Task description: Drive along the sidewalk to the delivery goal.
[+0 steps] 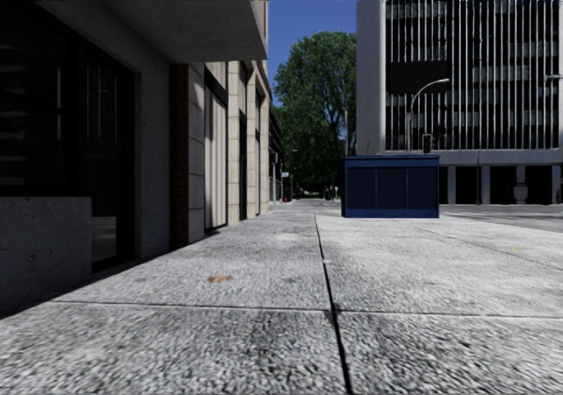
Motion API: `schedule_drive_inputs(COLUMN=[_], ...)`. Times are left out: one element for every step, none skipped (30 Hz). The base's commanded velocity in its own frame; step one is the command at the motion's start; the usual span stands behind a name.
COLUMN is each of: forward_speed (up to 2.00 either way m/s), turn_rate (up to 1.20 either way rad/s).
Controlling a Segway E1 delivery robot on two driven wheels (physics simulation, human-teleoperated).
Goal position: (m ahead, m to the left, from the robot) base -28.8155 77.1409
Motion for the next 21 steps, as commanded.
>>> schedule_drive_inputs(forward_speed=[2.0, 2.0, 2.0, 2.0, 2.0, 2.0, 2.0, 2.0, 2.0, 2.0, 2.0, 2.0, 2.0, 2.0, 2.0, 2.0, 2.0, 2.0, 2.0, 2.0, 2.0], turn_rate=[0.0, 0.0, 0.0, 0.0, 0.0, 0.0, 0.0, 0.0, 0.0, 0.0, 0.0, 0.0, 0.0, 0.0, 0.0, 0.0, -0.02, -0.17, -0.17, -0.31, -0.39])
